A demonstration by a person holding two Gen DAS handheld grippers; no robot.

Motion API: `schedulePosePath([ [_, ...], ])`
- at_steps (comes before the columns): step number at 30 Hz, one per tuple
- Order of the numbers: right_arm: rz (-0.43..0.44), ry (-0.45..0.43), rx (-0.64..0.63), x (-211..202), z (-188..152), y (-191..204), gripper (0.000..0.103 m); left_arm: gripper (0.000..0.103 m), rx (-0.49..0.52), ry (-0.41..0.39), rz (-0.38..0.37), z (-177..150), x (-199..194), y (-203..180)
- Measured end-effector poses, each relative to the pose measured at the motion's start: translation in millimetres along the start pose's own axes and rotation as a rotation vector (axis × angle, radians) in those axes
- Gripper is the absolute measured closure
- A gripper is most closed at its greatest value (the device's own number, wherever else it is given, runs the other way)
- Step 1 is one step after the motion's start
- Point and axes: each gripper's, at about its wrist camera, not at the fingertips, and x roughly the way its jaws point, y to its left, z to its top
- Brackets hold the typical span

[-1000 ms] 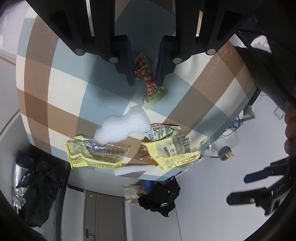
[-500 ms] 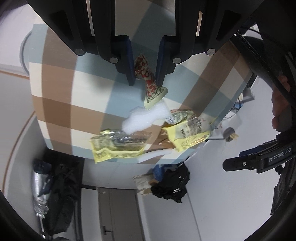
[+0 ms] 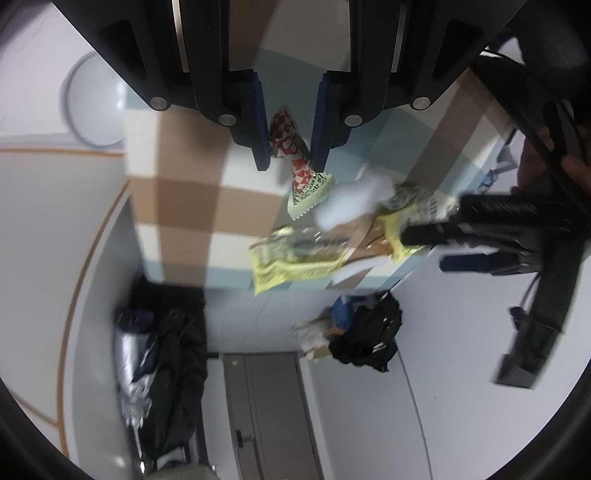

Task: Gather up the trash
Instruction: 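Grasp the white foam piece with the left tool while the right tool holds the wrapper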

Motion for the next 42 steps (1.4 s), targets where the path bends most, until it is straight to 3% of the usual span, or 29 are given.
schedulePosePath([
  [10, 0.021, -0.031, 0.188, -22, 5, -52, 0.082, 0.034, 0.08, 0.176, 0.005, 5, 43, -21],
  [15, 0.024, -0.062, 0.204, -34, 8, -61, 0.082, 0.04, 0.124, 0.196, 0.012, 3, 47, -32],
  [25, 0.022, -0.069, 0.199, -39, 7, -64, 0.082, 0.067, 0.131, 0.245, -0.018, 1, 51, -38],
  [35, 0.023, -0.064, 0.195, -38, 7, -63, 0.082, 0.069, 0.152, 0.229, -0.052, 0, 44, -49],
  [42, 0.021, -0.052, 0.198, -35, 7, -61, 0.082, 0.069, 0.11, 0.201, -0.079, 0, 31, -42],
])
